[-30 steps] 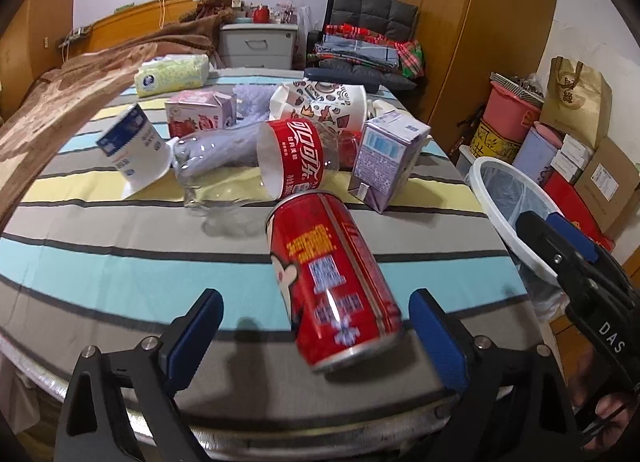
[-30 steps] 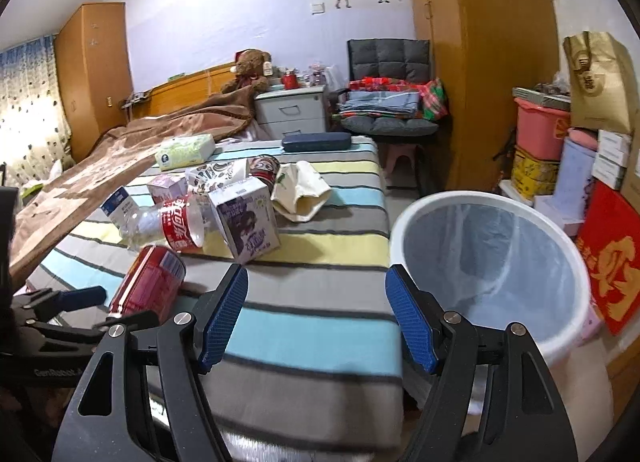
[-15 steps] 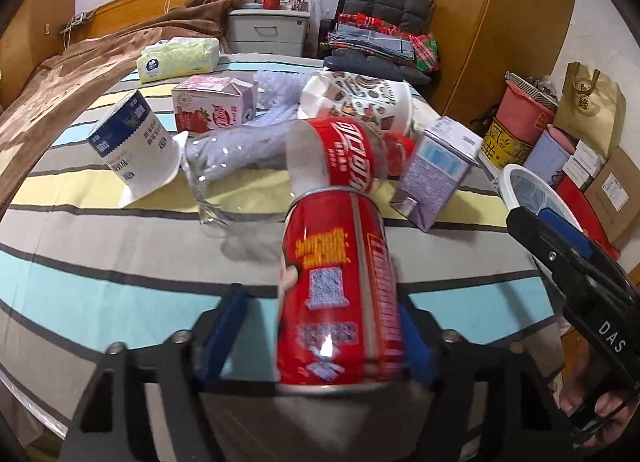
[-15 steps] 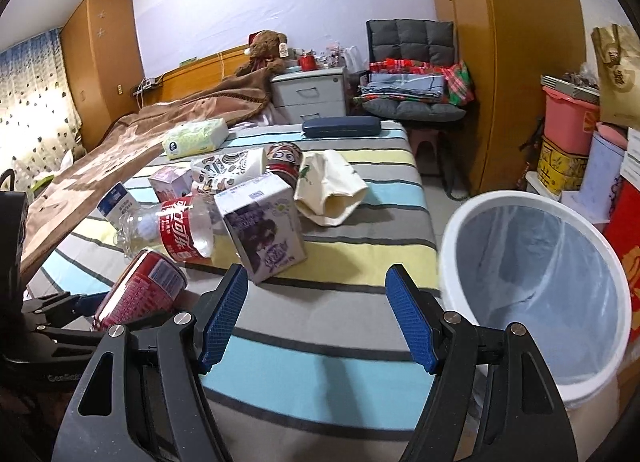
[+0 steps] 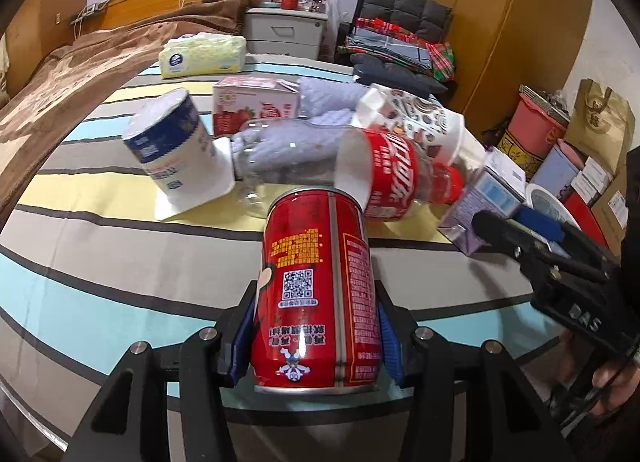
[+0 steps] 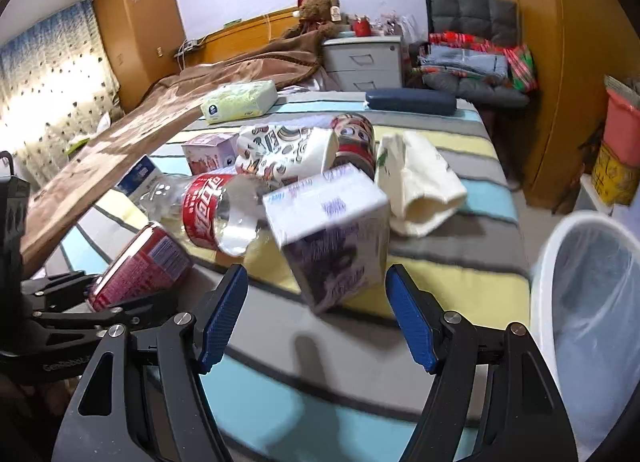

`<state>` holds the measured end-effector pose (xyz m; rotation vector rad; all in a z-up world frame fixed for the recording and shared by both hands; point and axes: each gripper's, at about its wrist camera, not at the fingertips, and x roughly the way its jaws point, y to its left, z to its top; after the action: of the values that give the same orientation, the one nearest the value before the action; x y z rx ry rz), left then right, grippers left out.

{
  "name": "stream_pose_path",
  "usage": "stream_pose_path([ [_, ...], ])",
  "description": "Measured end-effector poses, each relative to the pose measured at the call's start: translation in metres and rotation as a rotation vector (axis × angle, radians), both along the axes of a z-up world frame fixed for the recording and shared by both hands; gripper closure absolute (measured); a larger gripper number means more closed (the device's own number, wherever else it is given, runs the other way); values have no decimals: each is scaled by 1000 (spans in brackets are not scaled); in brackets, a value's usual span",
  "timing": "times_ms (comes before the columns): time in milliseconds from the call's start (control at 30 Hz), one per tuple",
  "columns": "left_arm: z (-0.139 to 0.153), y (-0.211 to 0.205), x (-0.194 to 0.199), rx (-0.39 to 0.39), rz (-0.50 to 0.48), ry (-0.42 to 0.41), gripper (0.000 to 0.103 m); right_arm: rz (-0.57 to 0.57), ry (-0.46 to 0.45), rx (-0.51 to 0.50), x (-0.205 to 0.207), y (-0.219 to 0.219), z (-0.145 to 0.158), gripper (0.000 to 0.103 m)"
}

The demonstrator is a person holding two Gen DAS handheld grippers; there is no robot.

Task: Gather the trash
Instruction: 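Carry the red can and white carton over the white trash bin with both tools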

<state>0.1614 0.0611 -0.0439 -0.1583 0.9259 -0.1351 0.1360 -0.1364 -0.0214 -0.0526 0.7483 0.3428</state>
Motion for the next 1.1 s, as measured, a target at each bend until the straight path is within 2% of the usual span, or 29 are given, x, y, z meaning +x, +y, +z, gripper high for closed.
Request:
stream_pose_path([
  [233,-1,9,10,-9,2,9,51,35,65,35,13,-4,1,30],
  [400,-1,9,16,-7,-9,13,50,71,76,56,19,-4,1,30],
  [500,-2,8,17,1,-14,15,49,35,94,56,25,-8,0,30],
  [600,-2,7,18,5,-13,13,48,16,70,51,21,-9,2,32],
  [633,-2,6,18,7,-13,13,48,7,57,43,17,-8,4,38],
  [733,-3,5,19,9,-11,14,48,-28,31,18,16,-9,6,38],
  [1100,-2,12,18,-29,0,16,50,-62,29,59,10,-18,5,38],
])
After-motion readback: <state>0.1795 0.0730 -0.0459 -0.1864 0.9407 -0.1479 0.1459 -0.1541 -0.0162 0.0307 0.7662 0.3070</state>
